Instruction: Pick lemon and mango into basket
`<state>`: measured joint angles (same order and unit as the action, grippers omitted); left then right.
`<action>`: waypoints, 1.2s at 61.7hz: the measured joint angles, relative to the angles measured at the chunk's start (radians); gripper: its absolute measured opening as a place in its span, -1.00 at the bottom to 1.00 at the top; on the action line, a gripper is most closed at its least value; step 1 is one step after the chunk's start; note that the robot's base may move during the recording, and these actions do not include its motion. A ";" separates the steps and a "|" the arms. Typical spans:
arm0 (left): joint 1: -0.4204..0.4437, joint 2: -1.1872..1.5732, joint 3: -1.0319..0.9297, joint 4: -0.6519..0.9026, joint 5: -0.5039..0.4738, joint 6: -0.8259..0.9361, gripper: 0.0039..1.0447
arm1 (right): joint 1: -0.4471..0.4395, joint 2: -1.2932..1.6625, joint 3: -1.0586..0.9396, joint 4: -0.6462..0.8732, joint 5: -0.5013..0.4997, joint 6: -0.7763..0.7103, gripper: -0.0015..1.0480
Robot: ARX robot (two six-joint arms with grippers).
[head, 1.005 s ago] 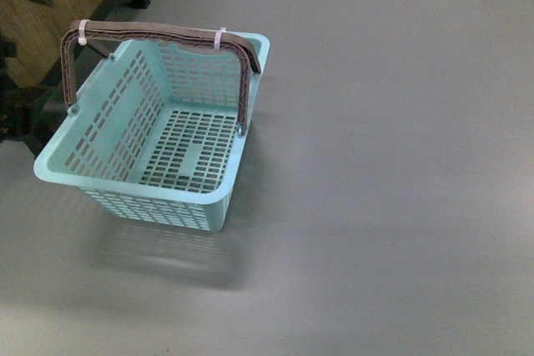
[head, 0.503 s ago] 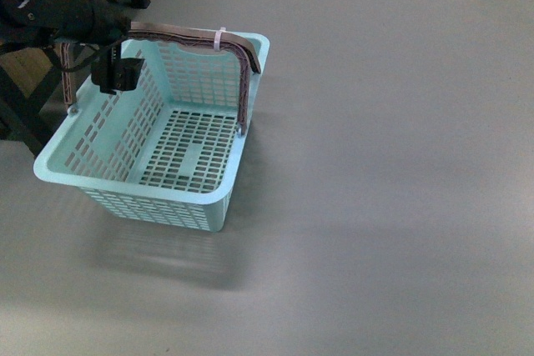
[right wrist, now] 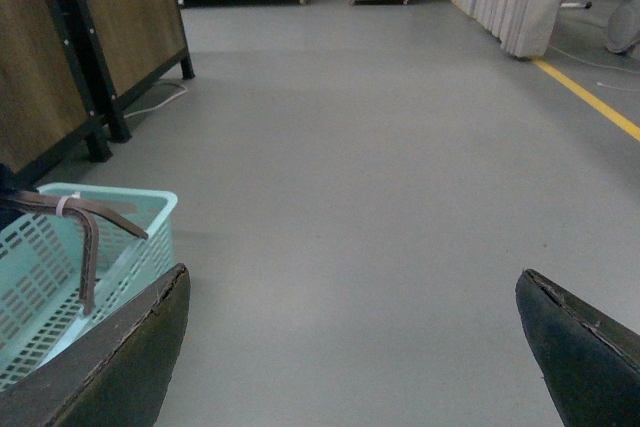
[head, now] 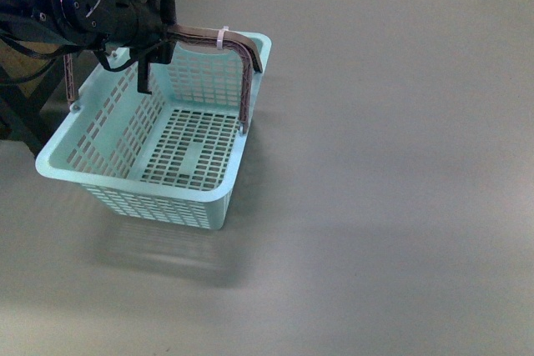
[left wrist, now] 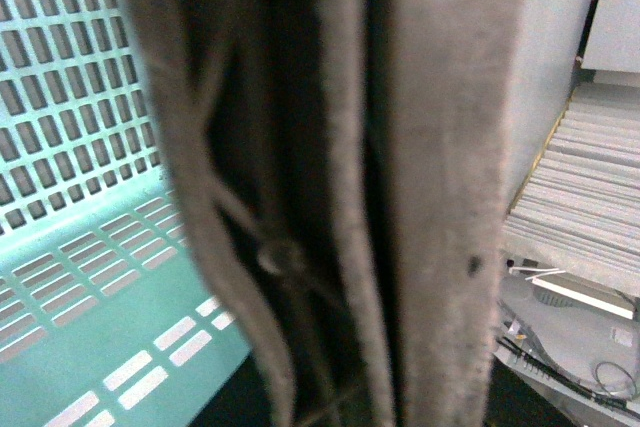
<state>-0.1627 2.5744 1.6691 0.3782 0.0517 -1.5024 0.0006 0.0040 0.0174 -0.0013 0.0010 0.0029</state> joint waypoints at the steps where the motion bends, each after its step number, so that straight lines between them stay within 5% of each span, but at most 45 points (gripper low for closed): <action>1: 0.000 -0.002 -0.007 0.009 0.000 0.000 -0.67 | 0.000 0.000 0.000 0.000 0.000 0.000 0.83; 31: -0.029 -0.526 -0.581 0.188 -0.026 -0.075 -0.67 | 0.000 0.000 0.000 0.000 0.000 0.000 0.83; 50: -0.051 -1.102 -0.872 -0.044 -0.129 -0.095 -0.67 | 0.000 0.000 0.000 0.000 0.000 0.000 0.83; 74: -0.158 -1.495 -0.969 -0.241 -0.278 -0.057 -0.67 | 0.000 0.000 0.000 0.000 0.000 0.000 0.83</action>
<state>-0.3202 1.0794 0.7002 0.1368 -0.2264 -1.5593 0.0006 0.0040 0.0174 -0.0013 0.0010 0.0029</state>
